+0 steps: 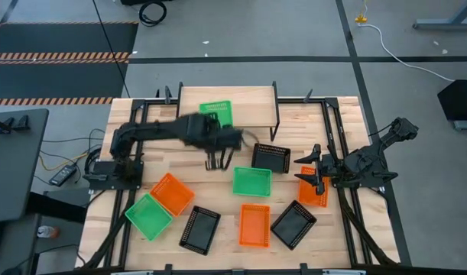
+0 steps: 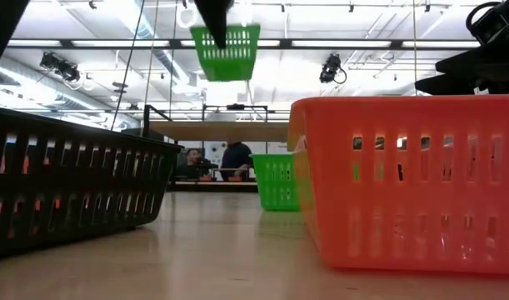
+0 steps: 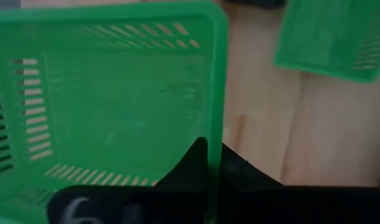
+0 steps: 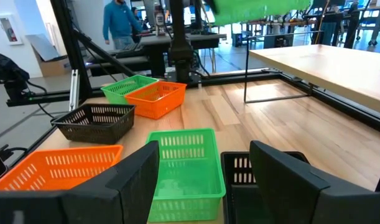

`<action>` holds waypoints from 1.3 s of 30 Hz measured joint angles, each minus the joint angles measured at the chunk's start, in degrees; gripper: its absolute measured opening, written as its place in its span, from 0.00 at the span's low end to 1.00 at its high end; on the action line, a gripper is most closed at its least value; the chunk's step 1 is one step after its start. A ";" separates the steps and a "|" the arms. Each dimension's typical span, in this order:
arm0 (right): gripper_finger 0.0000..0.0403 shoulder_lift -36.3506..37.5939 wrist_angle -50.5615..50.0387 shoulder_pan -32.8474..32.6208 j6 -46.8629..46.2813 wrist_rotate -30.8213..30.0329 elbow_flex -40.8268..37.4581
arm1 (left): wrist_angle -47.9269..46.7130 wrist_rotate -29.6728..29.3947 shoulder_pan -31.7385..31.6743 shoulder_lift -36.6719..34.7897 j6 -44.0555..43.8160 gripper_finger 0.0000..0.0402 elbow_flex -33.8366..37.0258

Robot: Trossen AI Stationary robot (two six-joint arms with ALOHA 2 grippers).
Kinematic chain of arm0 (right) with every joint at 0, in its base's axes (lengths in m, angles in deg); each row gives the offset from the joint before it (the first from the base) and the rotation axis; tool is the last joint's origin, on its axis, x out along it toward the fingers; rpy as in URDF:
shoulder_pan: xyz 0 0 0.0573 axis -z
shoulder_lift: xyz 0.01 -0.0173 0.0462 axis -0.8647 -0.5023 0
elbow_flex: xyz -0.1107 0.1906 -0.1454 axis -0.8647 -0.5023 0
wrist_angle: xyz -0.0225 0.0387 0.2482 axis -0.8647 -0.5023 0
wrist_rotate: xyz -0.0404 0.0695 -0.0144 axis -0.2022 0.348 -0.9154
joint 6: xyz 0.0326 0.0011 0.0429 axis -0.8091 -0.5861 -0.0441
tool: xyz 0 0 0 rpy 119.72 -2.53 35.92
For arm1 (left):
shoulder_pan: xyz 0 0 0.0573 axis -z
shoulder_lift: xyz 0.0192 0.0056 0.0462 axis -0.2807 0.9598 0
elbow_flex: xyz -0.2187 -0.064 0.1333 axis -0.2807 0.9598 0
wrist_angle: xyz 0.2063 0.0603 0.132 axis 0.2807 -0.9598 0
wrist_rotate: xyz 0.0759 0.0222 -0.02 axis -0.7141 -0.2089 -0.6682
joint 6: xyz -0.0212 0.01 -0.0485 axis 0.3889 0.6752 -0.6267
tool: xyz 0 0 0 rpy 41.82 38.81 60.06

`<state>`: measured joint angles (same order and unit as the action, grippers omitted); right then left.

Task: Stack baskets on shelf by color
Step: Put the middle green bin on the shelf

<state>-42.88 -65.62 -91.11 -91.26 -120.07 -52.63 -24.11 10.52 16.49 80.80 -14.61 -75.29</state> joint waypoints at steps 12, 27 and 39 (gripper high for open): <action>0.64 0.00 0.00 0.00 -2.08 0.00 0.00 | 0.00 8.15 -16.94 -0.02 12.73 0.01 0.10; 0.64 -0.02 0.00 0.00 -3.07 0.04 0.00 | 7.52 9.27 -25.83 -1.25 18.56 0.02 17.54; 0.64 -0.04 0.02 0.00 1.20 -2.04 0.00 | 1.17 10.27 -26.56 -1.14 19.46 0.22 18.07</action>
<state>-42.93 -65.60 -91.11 -90.07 -122.11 -52.63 -22.94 20.79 -10.07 79.66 4.85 -57.22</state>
